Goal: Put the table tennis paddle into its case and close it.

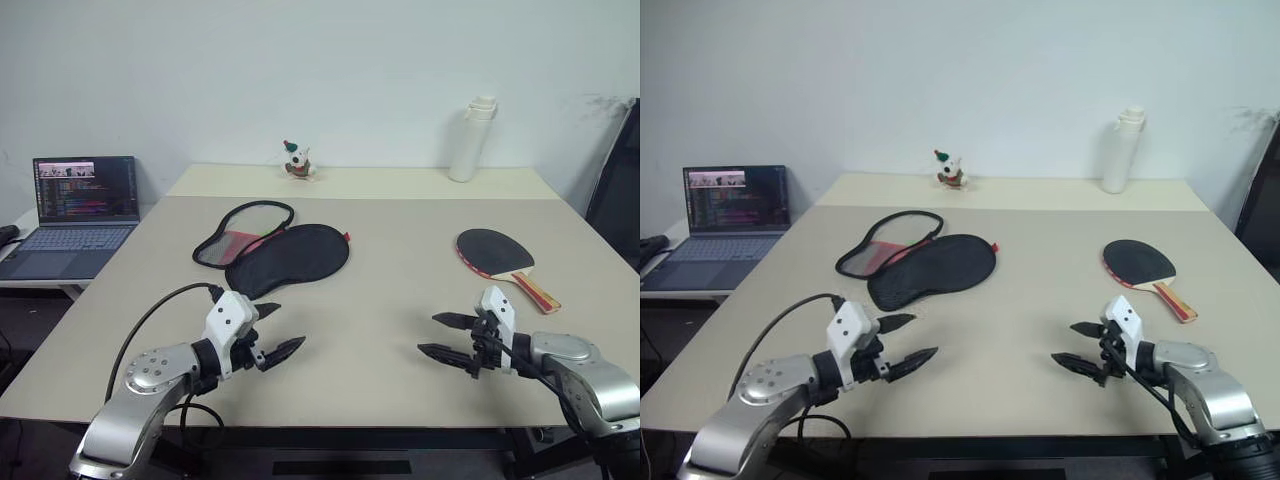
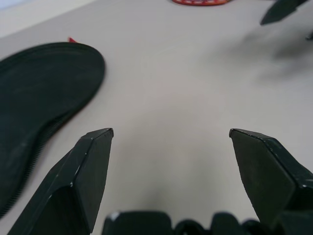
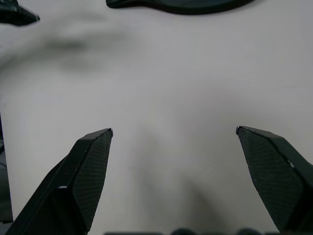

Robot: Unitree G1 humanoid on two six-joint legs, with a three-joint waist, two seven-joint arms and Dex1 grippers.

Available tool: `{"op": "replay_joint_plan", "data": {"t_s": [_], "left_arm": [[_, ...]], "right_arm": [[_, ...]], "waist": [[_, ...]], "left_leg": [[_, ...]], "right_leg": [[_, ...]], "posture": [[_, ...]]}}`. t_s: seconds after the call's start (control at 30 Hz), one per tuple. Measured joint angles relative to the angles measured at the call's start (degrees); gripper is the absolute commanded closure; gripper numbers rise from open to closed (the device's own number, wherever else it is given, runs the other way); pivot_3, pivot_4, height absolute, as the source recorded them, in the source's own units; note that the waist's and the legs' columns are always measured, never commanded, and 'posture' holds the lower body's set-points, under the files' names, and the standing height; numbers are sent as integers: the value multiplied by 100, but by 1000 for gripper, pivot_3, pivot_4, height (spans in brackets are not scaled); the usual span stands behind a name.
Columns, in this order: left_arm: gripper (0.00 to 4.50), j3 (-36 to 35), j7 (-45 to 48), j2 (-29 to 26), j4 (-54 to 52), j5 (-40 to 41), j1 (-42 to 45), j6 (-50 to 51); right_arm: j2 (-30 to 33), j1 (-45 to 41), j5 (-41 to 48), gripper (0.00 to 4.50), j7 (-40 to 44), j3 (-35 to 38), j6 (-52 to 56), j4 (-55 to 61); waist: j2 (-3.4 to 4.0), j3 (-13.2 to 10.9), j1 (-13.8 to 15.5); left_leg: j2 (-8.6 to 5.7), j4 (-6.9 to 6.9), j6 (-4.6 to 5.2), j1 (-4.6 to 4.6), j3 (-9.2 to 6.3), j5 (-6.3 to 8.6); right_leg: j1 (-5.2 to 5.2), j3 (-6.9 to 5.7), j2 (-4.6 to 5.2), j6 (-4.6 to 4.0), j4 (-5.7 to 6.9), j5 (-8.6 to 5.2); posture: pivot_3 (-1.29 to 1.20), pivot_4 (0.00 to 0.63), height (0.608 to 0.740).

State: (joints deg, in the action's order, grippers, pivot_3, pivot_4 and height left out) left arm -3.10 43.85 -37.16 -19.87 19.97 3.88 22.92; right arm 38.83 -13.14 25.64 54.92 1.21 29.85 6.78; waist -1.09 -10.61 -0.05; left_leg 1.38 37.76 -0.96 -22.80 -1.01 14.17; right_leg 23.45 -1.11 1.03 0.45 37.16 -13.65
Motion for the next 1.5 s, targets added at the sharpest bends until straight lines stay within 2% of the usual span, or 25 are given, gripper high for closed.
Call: {"op": "replay_joint_plan", "data": {"t_s": [0.2,0.33,0.4,0.57,0.7,0.93,1.13,1.3,1.4,1.5], "left_arm": [[333,25,64,55,580,-163,44,-346],[333,15,94,205,981,-162,567,-488],[166,-36,299,162,1242,-77,825,-580],[166,-71,619,-27,2267,-163,1315,-842],[166,63,673,-50,3442,-605,2083,-1313],[166,444,802,40,5538,-1353,3040,-2224],[166,657,822,294,6753,-1726,3733,-2828],[166,684,836,320,7196,-1862,3929,-3156],[805,682,859,308,7326,-1879,3934,-3309],[1832,683,904,300,7422,-1902,3935,-3379]], "right_arm": [[161,205,28,55,-157,194,150,248],[168,424,192,55,-354,343,468,763],[168,488,282,11,-467,501,612,1012],[71,503,352,11,-721,545,821,1238],[-307,291,395,11,-952,417,824,1315],[-568,383,488,11,-1271,188,963,1777],[-660,332,487,11,-1394,67,991,1791],[-664,314,489,11,-1443,67,991,1790],[-680,278,502,0,-1479,69,991,1789],[-720,137,528,0,-1502,73,991,1779]], "waist": [[0,0,3],[-2,-1,26],[-2,-1,24],[-2,-1,-8],[-3,-1,-1],[-5,-2,3],[-6,-2,6],[-6,-2,0],[-7,-1,-5],[-7,0,-19]], "left_leg": [[1,0,0,2,10,0],[-1,2,0,-4,15,0],[-2,1,0,-2,19,0],[2,1,0,0,26,0],[2,4,0,-2,28,0],[1,5,1,-11,39,1],[0,10,1,-9,44,1],[2,8,1,-6,47,1],[3,9,1,1,54,1],[9,9,1,15,70,1]], "right_leg": [[1,2,1,1,1,1],[2,0,-3,7,-1,4],[2,6,-3,8,-1,4],[5,12,-10,10,0,6],[6,9,-16,13,2,8],[12,16,-14,18,-4,11],[12,18,-14,22,-1,14],[12,21,-14,22,1,14],[11,26,-15,22,9,14],[11,29,-21,22,22,14]], "posture": [[0,150,740],[0,150,740],[0,150,740],[0,150,740],[0,150,740],[0,150,740],[0,150,740],[0,150,740],[0,150,740],[0,150,740]]}}
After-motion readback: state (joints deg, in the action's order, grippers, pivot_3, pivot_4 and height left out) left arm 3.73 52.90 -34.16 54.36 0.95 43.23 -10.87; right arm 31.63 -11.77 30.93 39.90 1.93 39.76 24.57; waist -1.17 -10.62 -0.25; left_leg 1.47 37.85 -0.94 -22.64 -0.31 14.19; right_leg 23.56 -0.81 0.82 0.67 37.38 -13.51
